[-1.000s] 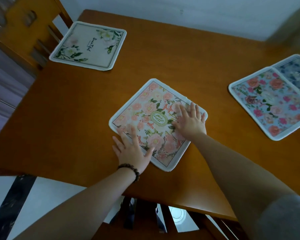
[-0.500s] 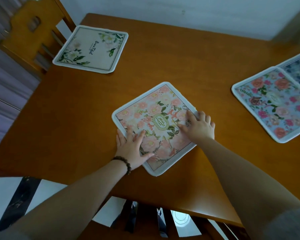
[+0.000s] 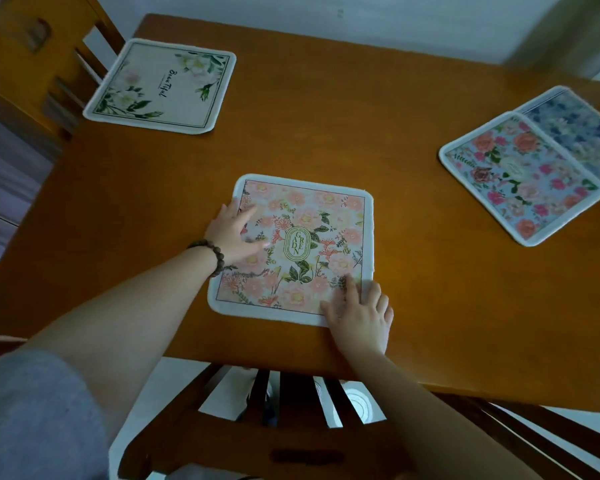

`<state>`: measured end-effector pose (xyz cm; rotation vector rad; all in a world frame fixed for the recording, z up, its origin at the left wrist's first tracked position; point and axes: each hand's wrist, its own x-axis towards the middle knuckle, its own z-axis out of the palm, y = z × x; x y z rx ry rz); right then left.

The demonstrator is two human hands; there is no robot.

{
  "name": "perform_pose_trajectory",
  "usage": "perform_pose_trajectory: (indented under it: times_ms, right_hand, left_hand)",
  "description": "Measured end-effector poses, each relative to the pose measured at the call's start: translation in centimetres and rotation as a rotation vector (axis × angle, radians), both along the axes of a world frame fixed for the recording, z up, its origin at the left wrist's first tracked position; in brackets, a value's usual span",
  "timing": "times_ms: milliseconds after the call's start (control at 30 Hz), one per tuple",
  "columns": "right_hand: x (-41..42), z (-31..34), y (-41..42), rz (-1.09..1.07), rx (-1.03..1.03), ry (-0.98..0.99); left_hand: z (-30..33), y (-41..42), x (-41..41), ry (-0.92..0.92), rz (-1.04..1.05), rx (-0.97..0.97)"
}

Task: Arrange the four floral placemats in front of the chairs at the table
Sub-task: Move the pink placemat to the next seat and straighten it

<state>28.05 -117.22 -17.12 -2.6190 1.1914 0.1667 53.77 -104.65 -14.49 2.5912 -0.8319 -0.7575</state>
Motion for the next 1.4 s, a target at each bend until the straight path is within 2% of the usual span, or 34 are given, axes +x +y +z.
perform_pose_trajectory:
  times_ms: [100,233,433,600,733,900,1167,1400]
  right_hand:
    - [-0.6,0.2,-0.7,0.009,0.051,-0.07]
    - [0.4,0.6,-3.4,0.014,0.115,-0.039]
    - [1.7,0.7,-4.4,0.018,0.206,0.062]
    - [0.1,0.3,-3.9,0.027,0.185,0.062]
    - [-2.2,0.1,-3.5,0.06,0.191,0.091]
    - [-4.2,1.4,-3.0,0.112,0.317,0.134]
    - [-6.5,2.4,0.0,0.217,0.265,0.351]
    - [-6.4,2.3,1.1,0.233,0.178,0.319]
  left_hand:
    - [-0.6,2.1,-1.8,-0.092,0.08,0.044]
    - [-1.8,5.3,-3.8,-0.072,0.093,0.139]
    - [-1.8,6.1,-5.2,-0.019,-0.053,0.155]
    - [-1.5,6.7,-6.4,-0.005,-0.142,0.193]
    - [-1.6,7.9,-8.4,-0.025,-0.264,0.288]
    - [-1.8,8.7,-10.2,-0.037,-0.332,0.408]
    - [-1.8,9.0,-12.3,-0.052,-0.271,0.477]
    - [-1.6,9.2,-12.1,-0.042,-0.267,0.454]
